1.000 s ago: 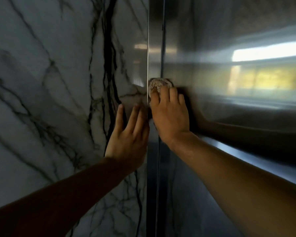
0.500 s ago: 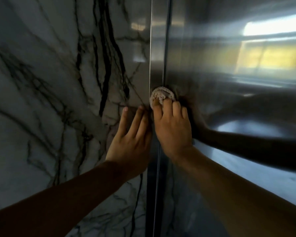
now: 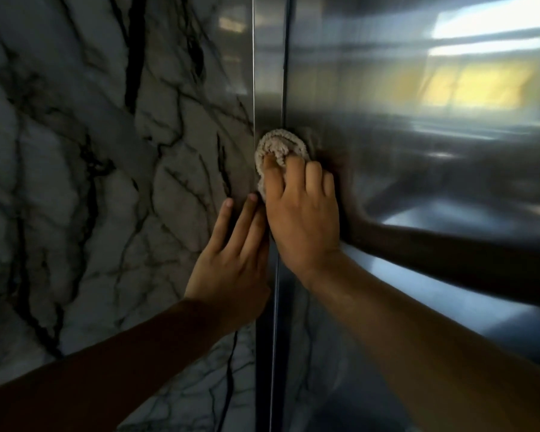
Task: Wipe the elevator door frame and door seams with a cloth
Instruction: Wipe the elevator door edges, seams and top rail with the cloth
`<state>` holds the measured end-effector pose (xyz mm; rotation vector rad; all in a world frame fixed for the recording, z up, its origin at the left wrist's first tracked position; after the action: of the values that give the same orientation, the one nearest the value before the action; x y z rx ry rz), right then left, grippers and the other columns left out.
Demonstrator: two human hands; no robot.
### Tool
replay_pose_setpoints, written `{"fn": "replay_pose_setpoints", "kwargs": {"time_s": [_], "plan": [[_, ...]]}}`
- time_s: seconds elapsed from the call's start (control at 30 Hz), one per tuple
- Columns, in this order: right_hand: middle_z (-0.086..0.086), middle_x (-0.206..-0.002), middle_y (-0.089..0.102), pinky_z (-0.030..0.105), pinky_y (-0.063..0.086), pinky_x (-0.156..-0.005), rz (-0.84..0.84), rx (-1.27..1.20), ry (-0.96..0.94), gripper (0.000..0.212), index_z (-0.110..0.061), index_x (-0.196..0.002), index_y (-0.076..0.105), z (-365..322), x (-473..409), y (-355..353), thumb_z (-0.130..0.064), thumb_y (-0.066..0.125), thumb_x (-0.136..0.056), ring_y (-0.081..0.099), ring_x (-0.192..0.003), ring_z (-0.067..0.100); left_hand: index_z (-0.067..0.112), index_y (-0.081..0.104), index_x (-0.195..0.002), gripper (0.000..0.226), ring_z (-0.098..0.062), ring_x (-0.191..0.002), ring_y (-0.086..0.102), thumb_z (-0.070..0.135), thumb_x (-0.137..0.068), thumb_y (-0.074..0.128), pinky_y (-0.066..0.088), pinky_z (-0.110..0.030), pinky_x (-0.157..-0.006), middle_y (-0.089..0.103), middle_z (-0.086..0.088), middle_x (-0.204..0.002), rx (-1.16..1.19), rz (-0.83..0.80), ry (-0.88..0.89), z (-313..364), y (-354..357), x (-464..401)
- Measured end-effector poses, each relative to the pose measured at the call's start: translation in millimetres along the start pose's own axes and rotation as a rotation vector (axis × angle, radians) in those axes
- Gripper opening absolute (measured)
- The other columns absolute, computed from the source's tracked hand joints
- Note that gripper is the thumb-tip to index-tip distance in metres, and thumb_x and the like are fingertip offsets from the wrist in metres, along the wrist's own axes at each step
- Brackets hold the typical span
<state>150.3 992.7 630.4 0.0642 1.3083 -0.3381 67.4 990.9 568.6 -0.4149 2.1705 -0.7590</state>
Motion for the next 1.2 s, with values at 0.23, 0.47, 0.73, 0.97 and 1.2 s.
{"fn": "replay_pose_setpoints", "kwargs": {"time_s": [0.23,0.47,0.73,0.97,1.2], "plan": [[0.010,-0.099,0.061,0.037,0.044,-0.073,0.041,0.020,0.006,0.025,-0.014,-0.121,0.062,-8,34,6,-0.018,0.045,-0.103,0.054,-0.084,0.026,-0.007,0.038,-0.146,0.075,-0.045,-0.150,0.017,0.039,-0.088,0.035,0.011,-0.061,-0.122,0.030,-0.031,-0.156,0.069,0.146,0.030,10,6,11],[0.011,-0.097,0.059,0.039,0.043,-0.070,0.061,0.004,-0.033,0.028,-0.013,-0.124,0.059,-16,62,6,-0.013,0.043,-0.102,0.053,-0.081,0.027,-0.010,0.039,-0.142,0.072,-0.049,-0.147,0.021,0.033,-0.086,0.046,0.018,-0.064,-0.119,0.036,-0.035,-0.150,-0.037,0.225,0.060,6,18,34],[0.012,-0.099,0.057,0.039,0.042,-0.071,0.079,0.019,-0.004,0.031,-0.012,-0.126,0.058,-28,103,12,-0.009,0.045,-0.097,0.052,-0.085,0.029,-0.012,0.039,-0.142,0.064,-0.050,-0.146,0.024,0.030,-0.094,0.040,0.020,-0.065,-0.116,0.040,-0.035,-0.146,-0.134,0.312,0.008,15,34,67],[0.014,-0.103,0.059,0.040,0.043,-0.072,0.108,0.017,0.059,0.030,-0.009,-0.119,0.060,-40,138,19,-0.012,0.042,-0.096,0.055,-0.089,0.031,-0.013,0.033,-0.145,0.076,-0.048,-0.148,0.019,0.039,-0.091,0.043,0.015,-0.065,-0.118,0.033,-0.035,-0.151,-0.198,0.329,-0.058,46,74,105],[0.015,-0.109,0.060,0.040,0.045,-0.076,0.096,-0.007,0.084,0.036,-0.009,-0.123,0.060,-54,187,29,-0.013,0.039,-0.094,0.055,-0.092,0.032,-0.011,0.041,-0.142,0.078,-0.048,-0.148,0.017,0.042,-0.084,0.042,0.012,-0.065,-0.118,0.032,-0.034,-0.152,-0.228,0.248,-0.017,81,125,146]]}}
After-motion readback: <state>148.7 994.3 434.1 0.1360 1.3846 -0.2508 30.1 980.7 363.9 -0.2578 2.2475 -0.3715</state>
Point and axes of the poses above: each hand's wrist, its own x-axis away from the middle knuckle, its own y-axis out of the palm, z = x × y, the point moved 6 cm from there along -x, towards the middle knuckle
